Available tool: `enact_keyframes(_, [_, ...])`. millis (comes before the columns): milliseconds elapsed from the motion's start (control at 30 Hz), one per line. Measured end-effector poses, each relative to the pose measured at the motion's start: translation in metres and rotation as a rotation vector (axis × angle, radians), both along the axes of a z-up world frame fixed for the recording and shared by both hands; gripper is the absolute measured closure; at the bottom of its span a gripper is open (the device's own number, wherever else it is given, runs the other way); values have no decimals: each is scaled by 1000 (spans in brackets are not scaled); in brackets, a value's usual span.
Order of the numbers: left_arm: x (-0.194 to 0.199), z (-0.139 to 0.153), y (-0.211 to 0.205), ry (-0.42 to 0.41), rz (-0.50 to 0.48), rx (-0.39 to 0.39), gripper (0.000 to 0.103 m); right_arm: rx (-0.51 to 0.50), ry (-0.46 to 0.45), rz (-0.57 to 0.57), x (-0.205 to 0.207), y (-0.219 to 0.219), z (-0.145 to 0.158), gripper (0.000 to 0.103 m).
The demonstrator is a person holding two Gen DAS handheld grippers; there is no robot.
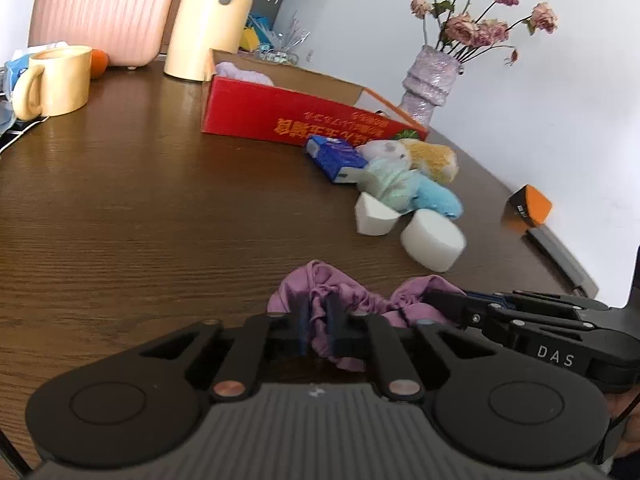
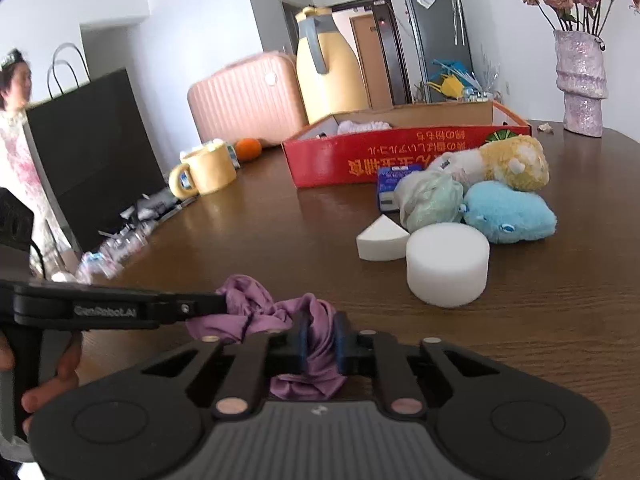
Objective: Organize soft objects
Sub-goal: 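Carry the purple fabric into the red box and open both grippers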
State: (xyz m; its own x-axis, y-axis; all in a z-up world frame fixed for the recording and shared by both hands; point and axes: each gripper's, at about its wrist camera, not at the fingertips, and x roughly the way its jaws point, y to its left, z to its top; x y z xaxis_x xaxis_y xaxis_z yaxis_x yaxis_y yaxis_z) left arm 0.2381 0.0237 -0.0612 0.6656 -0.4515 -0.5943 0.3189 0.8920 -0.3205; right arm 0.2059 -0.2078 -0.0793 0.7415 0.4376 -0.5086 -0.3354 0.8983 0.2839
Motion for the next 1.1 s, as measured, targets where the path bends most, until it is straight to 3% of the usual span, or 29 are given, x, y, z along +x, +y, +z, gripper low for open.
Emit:
enact_keyframes(167, [-1, 18, -6, -38, -16, -43, 97, 5, -64, -3, -3, -10, 22, 99])
enact_keyframes(300, [30, 52, -16, -92, -50, -77, 97, -21, -125, 9, 27, -25, 51, 99])
enact_keyframes(467, [131, 101, -46, -134, -104, -69, 97, -87, -196, 9, 127, -53, 107, 99])
enact_keyframes(600, [245, 111, -74, -37, -95, -78, 97, -126, -133, -7, 242, -68, 130, 99])
enact_keyframes(767, [357, 95, -99, 35, -4, 23, 97, -130, 24, -9, 379, -67, 111, 99])
enact_keyframes(867, [401, 76, -103, 88, 36, 75, 97, -128, 101, -7, 433, -59, 84, 99])
enact_keyframes(967, [429, 57, -107, 140, 50, 124, 94, -167, 142, -29, 466, -48, 60, 97])
enact_keyframes(1100, [438, 45, -109, 131, 43, 148, 91, -216, 165, -34, 478, -36, 45, 87])
